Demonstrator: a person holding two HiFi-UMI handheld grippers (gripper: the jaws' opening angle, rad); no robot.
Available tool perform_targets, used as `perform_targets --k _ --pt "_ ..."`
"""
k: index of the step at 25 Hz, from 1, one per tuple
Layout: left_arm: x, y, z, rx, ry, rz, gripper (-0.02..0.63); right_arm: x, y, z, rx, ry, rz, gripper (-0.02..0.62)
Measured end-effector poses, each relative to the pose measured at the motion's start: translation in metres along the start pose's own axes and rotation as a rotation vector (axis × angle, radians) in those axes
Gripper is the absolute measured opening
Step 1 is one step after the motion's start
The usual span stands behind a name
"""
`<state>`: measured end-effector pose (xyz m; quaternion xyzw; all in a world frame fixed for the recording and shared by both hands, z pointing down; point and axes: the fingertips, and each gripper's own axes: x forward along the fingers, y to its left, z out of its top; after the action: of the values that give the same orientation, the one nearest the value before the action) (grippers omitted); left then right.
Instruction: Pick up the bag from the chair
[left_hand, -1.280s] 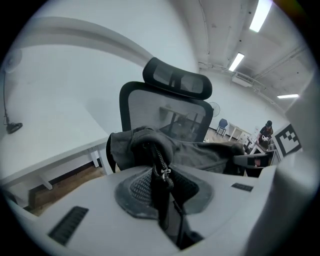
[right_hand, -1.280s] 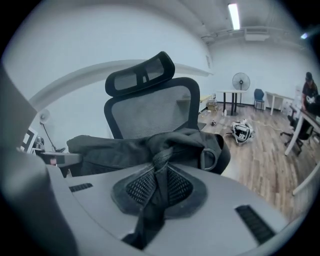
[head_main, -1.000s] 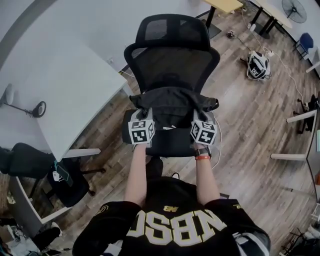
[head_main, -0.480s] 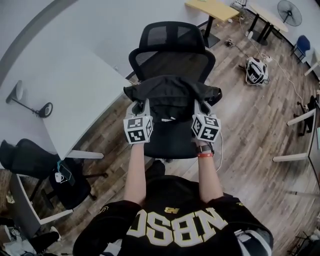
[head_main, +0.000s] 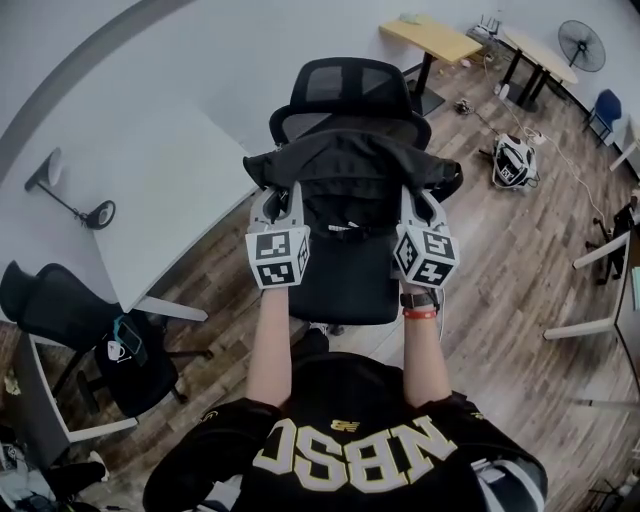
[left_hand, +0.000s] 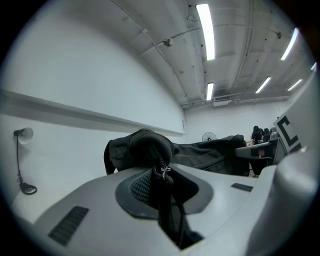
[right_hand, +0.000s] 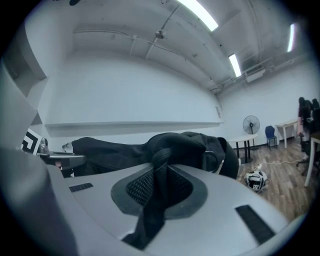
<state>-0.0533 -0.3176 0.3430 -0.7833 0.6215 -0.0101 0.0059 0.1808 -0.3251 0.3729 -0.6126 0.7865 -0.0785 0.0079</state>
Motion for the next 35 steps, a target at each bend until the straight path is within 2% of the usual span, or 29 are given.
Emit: perform_targets --k 6,12,35 --pt "-0.013 -0.013 0.039 0.015 -0.077 -0.013 0.063 -0.021 0.000 0.042 -0.020 -0.083 -0.001 0.043" --pt "-0.021 -0.023 0.056 0.023 -0.113 -0.024 0.063 -0.034 -0.003 0.059 -0.048 -0.111 -0.006 0.043" --pt "-0.025 -0.027 0.054 -0.032 -0.129 -0.037 0.063 -0.047 -0.001 0.063 -0.074 -0.117 -0.005 0.043"
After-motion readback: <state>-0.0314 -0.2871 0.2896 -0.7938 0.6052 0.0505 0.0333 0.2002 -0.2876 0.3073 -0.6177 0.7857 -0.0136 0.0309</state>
